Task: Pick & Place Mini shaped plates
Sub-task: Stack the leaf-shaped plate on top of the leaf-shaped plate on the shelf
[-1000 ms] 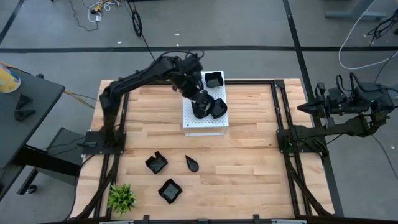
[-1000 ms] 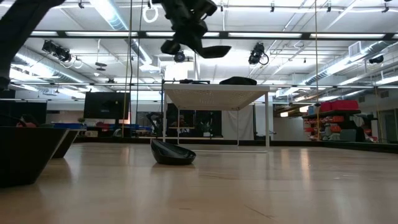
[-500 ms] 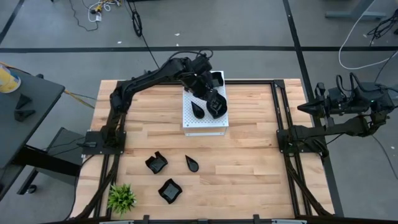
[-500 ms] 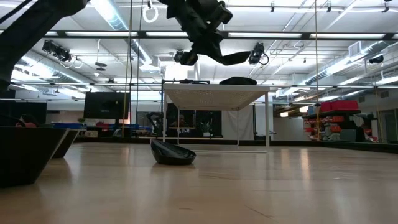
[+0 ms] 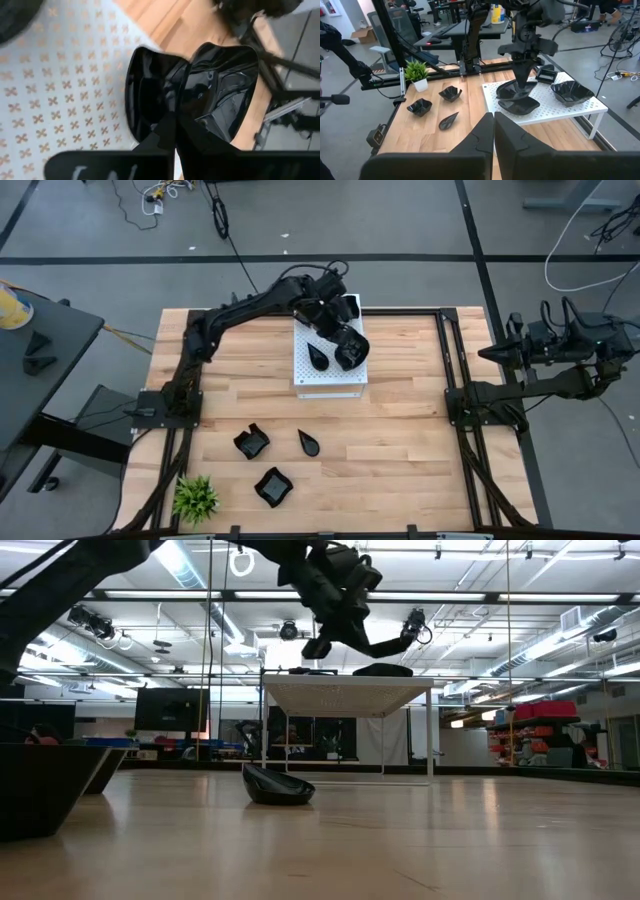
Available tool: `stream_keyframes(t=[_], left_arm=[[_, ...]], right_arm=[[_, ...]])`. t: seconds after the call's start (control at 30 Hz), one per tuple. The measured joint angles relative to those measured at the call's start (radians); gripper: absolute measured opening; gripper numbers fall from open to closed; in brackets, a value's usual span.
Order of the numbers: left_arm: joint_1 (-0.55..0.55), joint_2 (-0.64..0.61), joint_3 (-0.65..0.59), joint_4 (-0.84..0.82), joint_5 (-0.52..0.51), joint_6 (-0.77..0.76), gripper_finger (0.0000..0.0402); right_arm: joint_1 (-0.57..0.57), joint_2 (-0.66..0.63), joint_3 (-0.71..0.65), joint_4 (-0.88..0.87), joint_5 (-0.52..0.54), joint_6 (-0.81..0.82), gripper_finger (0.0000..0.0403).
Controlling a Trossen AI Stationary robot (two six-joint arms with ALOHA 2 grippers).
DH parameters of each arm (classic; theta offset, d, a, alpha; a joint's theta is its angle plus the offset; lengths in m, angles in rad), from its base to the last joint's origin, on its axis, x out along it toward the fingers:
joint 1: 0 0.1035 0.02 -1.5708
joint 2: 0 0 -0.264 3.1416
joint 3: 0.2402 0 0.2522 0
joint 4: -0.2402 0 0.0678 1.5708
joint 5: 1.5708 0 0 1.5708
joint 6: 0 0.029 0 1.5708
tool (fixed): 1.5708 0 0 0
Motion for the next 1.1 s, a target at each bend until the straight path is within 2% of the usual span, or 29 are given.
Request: stream_keyframes(t=[0.53, 0.63, 1.1], left_arm=[[0.024, 0.015, -0.002, -0.008, -0.004, 0.175, 0.0008], [0.024, 0.015, -0.002, -0.002, -0.019, 0.177, 0.0008], [0.027, 0.037, -0.002, -0.013, 0.03, 0.195, 0.0012]], right_arm=[[0.0, 0.0, 0.0, 0.0, 0.0, 0.0, 0.0019], [0.0, 0.0, 0.0, 0.0, 0.0, 0.0, 0.0019], [0.0, 0.0, 0.0, 0.0, 0.0, 0.0, 0.0019]])
